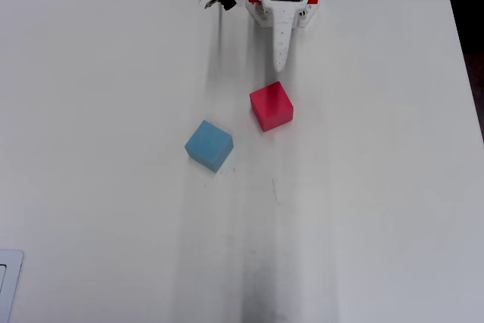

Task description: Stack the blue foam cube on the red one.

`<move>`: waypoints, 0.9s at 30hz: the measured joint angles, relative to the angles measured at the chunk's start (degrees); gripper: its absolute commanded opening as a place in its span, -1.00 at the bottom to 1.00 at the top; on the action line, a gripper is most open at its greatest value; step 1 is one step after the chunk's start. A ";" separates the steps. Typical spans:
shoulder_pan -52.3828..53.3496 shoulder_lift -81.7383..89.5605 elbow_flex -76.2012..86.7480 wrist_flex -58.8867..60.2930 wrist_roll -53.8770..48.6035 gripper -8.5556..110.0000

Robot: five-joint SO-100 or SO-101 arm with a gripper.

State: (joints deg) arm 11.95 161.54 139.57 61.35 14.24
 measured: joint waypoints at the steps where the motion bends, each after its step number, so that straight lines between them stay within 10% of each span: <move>1: 2.99 -6.24 -5.36 -0.26 0.88 -0.43; 27: 19.16 -61.17 -37.62 -2.02 15.56 -0.19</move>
State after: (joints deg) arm 31.11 100.37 101.95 59.33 29.79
